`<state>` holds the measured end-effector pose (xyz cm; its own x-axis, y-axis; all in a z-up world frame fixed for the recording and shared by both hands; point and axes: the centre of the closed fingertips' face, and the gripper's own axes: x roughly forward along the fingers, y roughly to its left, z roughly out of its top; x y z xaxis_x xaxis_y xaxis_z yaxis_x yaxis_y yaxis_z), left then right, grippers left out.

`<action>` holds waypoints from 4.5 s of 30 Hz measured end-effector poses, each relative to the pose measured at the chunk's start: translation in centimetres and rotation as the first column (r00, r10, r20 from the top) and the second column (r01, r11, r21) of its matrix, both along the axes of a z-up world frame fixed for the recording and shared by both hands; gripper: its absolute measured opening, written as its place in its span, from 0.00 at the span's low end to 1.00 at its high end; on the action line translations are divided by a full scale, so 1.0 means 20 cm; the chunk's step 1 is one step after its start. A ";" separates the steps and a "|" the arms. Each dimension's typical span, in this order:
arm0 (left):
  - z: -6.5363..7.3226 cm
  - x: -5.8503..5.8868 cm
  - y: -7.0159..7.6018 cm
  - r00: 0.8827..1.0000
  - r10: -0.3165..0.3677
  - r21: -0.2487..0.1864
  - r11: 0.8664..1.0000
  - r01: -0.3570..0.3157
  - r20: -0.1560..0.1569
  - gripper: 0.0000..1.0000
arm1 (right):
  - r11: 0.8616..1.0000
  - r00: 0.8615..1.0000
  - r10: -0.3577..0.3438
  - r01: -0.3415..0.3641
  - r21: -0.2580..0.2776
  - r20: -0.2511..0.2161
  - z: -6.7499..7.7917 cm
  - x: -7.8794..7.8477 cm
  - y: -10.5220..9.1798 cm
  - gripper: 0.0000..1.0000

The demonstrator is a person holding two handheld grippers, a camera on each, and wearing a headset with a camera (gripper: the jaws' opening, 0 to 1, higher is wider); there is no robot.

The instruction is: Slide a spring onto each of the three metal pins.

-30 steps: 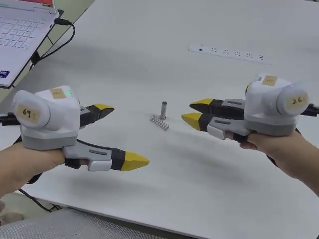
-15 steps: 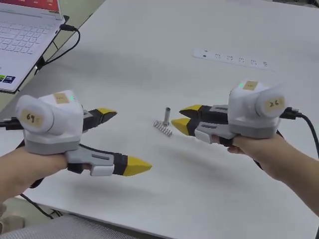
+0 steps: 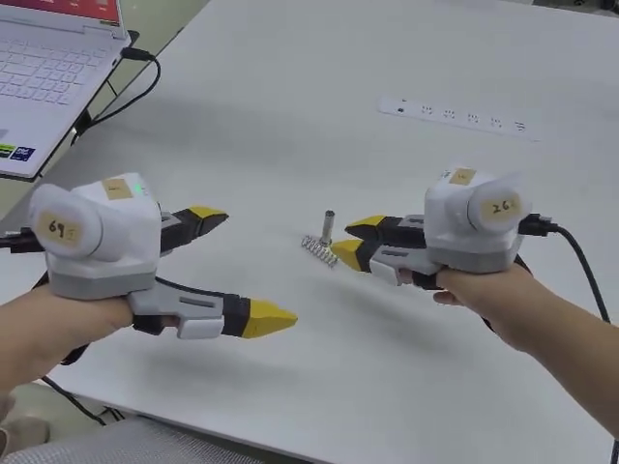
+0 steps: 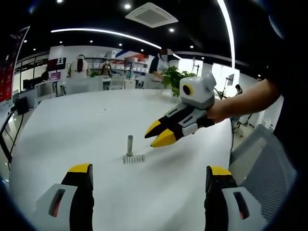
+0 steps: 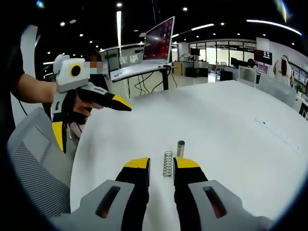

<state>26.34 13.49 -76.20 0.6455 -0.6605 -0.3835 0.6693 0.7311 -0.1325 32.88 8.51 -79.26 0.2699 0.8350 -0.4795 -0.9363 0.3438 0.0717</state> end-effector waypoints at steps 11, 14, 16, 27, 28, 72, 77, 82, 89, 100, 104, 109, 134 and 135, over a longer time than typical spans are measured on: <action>0.00 -0.01 0.02 1.000 0.003 0.010 1.000 -0.003 -0.004 0.95 | 0.998 1.000 0.022 -0.023 -0.057 -0.014 -0.09 0.01 0.05 0.17; 0.02 -0.02 0.01 1.000 -0.003 0.006 1.000 0.003 0.001 0.95 | 0.997 1.000 0.022 -0.023 -0.073 -0.013 -0.13 0.02 0.06 0.16; 0.02 -0.02 0.01 1.000 -0.002 0.004 1.000 0.002 0.006 0.95 | 0.996 1.000 0.020 -0.021 -0.081 -0.020 -0.15 0.02 0.06 0.16; -0.01 -0.04 0.06 1.000 0.022 0.007 1.000 -0.021 -0.009 0.95 | 0.992 1.000 -0.001 -0.003 -0.130 -0.029 -0.23 0.05 0.07 0.14; -0.01 -0.04 0.06 1.000 0.023 0.006 1.000 -0.023 -0.010 0.95 | 0.991 1.000 -0.001 -0.003 -0.132 -0.027 -0.23 0.04 0.07 0.13; 0.00 0.00 -0.17 0.996 -0.087 -0.005 0.996 0.086 -0.016 0.90 | 0.980 0.989 0.143 -0.136 -0.147 0.039 0.02 -0.15 -0.23 0.08; 0.00 -0.01 -0.20 0.993 -0.113 -0.006 0.994 0.113 -0.016 0.87 | 0.973 0.981 0.191 -0.183 -0.144 0.045 0.06 -0.22 -0.28 0.08; 0.00 -0.02 -0.24 0.989 -0.148 -0.009 0.989 0.148 -0.024 0.81 | 0.965 0.975 0.215 -0.204 -0.163 0.052 0.06 -0.26 -0.33 0.08; 0.01 -0.01 -0.31 0.984 -0.178 -0.031 0.984 0.178 -0.022 0.75 | 0.965 0.975 0.219 -0.211 -0.154 0.031 0.07 -0.29 -0.42 0.08; 0.04 -0.02 -0.50 0.955 -0.296 -0.068 0.953 0.294 -0.022 0.49 | 0.950 0.961 0.276 -0.268 -0.160 0.030 0.09 -0.34 -0.46 0.08; 0.03 -0.02 -0.56 0.943 -0.332 -0.069 0.942 0.330 -0.022 0.44 | 0.942 0.950 0.310 -0.302 -0.145 0.035 0.12 -0.37 -0.44 0.08; 0.05 -0.02 -0.61 0.934 -0.357 -0.080 0.931 0.355 -0.012 0.42 | 0.939 0.945 0.324 -0.317 -0.130 0.035 0.14 -0.38 -0.43 0.08; 0.08 -0.05 -0.70 0.898 -0.439 -0.102 0.893 0.439 0.017 0.07 | 0.927 0.931 0.363 -0.356 -0.118 0.039 0.20 -0.44 -0.45 0.08; 0.08 -0.06 -0.70 0.897 -0.441 -0.100 0.892 0.440 0.020 0.07 | 0.926 0.930 0.365 -0.358 -0.118 0.042 0.20 -0.44 -0.45 0.08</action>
